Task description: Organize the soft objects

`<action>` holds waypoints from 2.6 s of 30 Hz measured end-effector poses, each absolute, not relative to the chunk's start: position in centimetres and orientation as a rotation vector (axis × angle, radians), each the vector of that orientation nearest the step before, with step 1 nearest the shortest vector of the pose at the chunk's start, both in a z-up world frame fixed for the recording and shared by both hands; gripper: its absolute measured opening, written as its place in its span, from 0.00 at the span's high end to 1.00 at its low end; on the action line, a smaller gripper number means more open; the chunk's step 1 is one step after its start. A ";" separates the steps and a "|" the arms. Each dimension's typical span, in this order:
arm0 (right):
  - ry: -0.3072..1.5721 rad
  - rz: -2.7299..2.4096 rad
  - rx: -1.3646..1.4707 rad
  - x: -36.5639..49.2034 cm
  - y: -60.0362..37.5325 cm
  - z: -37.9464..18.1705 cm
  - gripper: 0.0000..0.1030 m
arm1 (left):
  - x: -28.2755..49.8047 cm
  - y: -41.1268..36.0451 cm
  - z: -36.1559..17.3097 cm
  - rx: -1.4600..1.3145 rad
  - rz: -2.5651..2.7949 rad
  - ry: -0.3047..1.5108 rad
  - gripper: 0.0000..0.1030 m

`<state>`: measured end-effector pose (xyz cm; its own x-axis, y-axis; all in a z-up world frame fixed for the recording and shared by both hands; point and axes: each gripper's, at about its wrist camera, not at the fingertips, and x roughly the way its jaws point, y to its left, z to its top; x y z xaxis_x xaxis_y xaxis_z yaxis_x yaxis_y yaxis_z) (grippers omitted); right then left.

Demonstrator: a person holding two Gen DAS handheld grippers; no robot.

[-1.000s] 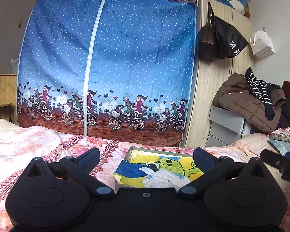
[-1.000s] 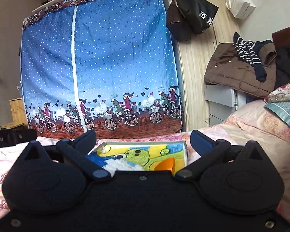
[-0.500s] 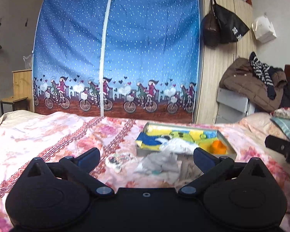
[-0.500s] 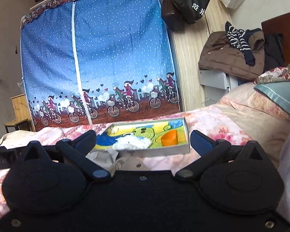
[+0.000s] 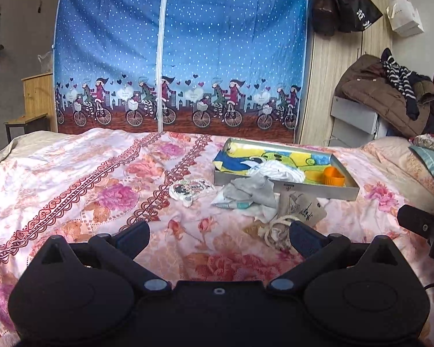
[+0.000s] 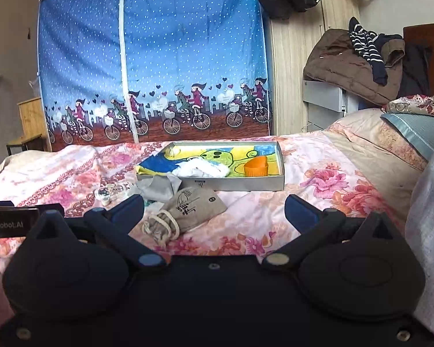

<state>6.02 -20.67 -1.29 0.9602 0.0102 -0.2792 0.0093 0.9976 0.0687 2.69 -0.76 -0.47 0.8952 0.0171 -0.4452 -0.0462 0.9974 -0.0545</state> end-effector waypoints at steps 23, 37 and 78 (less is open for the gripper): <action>0.333 0.014 0.056 6.3 -20.6 -2.6 0.00 | 4.0 -1.0 -1.4 -0.058 0.062 0.535 0.01; 0.341 0.018 0.053 6.4 -20.7 -2.7 0.00 | 4.1 -0.9 -1.6 -0.059 0.070 0.537 0.01; 0.404 0.021 0.048 7.2 -21.3 -3.2 0.00 | 4.2 -0.8 -1.7 -0.062 0.069 0.545 0.01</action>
<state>7.23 -21.32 -3.24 0.9193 0.0302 -0.3923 -0.0113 0.9987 0.0505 4.23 -0.80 -1.72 0.8529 0.0488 -0.5198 -0.0816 0.9959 -0.0403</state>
